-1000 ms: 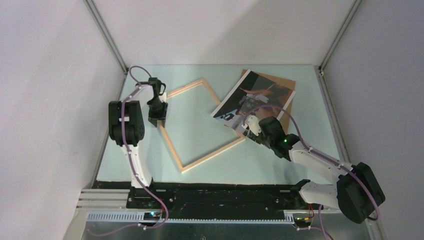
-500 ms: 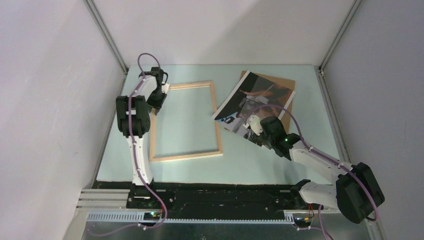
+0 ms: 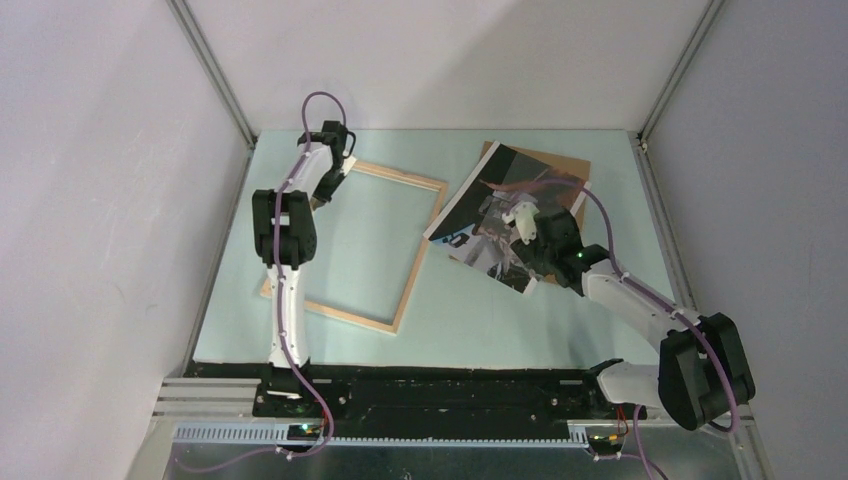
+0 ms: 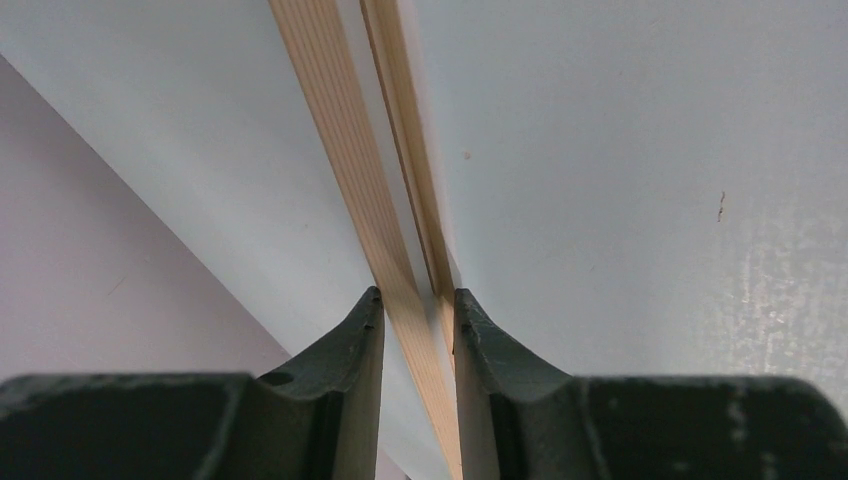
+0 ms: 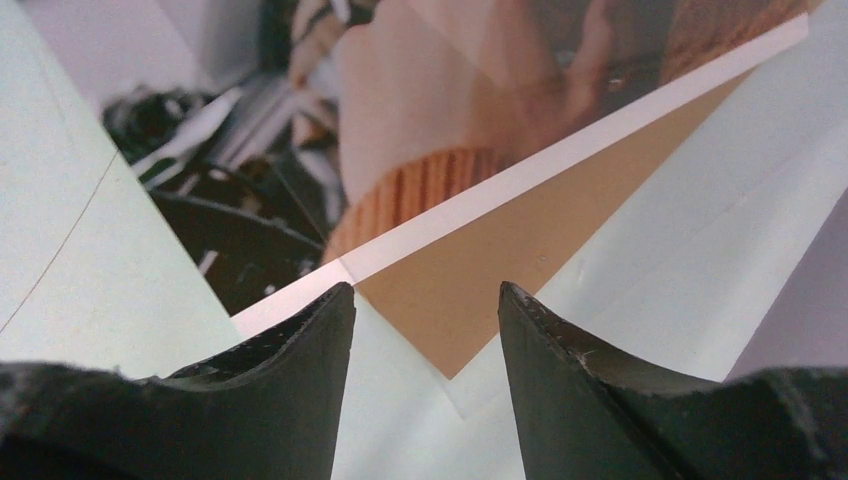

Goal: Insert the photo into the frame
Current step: Move the photo frame to the center of the board.

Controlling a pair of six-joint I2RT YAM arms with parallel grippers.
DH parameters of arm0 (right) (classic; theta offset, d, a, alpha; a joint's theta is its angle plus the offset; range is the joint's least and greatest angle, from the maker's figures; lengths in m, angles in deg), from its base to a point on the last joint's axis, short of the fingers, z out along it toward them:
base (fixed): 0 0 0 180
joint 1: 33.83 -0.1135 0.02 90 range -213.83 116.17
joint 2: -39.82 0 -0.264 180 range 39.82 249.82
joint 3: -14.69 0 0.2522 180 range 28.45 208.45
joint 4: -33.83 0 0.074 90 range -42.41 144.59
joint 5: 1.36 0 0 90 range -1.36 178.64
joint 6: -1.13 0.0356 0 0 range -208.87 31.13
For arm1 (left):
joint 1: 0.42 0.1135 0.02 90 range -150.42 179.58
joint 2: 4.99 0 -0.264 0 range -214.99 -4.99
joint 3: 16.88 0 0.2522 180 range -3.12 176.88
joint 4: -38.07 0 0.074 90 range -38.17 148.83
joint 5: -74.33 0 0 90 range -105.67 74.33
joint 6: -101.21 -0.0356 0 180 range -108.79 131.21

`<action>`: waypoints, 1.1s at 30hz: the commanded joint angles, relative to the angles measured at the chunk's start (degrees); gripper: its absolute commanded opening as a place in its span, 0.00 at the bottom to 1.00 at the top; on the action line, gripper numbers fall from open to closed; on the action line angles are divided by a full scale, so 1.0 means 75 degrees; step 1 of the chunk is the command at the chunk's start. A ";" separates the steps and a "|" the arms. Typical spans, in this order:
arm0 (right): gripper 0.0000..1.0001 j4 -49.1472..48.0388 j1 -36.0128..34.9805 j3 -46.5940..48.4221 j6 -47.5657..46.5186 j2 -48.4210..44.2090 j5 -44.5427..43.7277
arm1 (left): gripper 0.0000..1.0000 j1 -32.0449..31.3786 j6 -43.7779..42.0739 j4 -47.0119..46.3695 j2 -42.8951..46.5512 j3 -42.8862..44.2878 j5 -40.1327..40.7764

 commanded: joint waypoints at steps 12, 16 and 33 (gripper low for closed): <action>0.61 0.0039 0.0526 0.0500 0.0496 0.0162 0.0743 | 0.00 0.0747 0.1196 0.0127 0.0103 -0.0058 0.0191; 0.60 -0.0033 0.0496 0.0501 0.0516 0.0178 0.0741 | 0.00 0.0981 0.1489 0.0225 0.0200 -0.0129 -0.0227; 0.61 0.0101 0.0653 0.0547 0.0635 -0.0022 0.0590 | 0.02 0.1027 0.3100 0.0412 0.0064 0.0022 -0.2156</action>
